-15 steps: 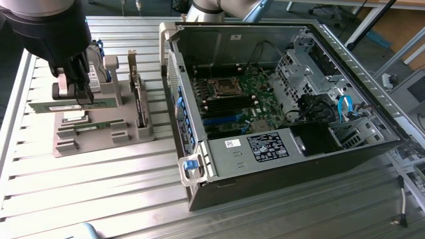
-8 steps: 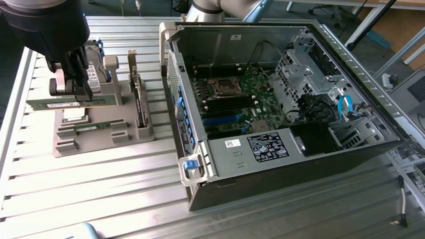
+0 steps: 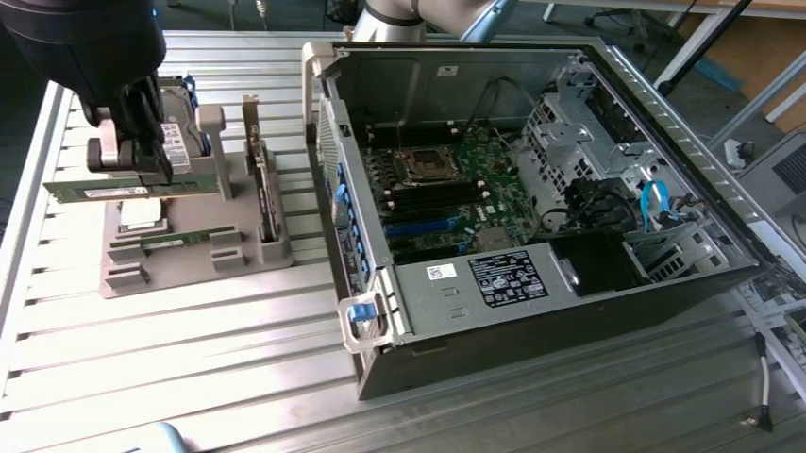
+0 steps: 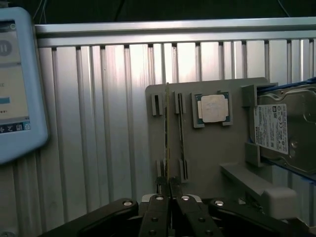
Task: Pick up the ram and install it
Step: 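Pick up the ram and move it above insertion slot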
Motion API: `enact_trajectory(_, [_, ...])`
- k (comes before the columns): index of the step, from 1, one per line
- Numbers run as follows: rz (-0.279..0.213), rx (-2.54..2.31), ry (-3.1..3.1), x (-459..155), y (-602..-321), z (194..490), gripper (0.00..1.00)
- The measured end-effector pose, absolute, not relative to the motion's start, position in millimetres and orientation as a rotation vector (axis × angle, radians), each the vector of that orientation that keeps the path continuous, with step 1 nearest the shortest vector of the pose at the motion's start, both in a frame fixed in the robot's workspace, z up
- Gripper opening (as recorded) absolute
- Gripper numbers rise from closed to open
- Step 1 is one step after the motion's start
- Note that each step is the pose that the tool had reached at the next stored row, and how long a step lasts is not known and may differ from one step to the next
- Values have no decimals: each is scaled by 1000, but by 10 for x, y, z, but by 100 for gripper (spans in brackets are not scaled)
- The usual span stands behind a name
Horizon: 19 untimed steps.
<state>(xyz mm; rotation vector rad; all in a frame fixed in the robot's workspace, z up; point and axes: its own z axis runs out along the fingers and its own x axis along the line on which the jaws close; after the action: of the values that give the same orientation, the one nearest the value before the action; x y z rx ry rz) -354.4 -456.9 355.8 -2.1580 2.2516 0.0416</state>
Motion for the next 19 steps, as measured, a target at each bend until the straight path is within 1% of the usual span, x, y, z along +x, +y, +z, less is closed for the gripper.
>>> enact_trajectory(19, [42, -2158, 2252, -3544, -4569, 3758, 12])
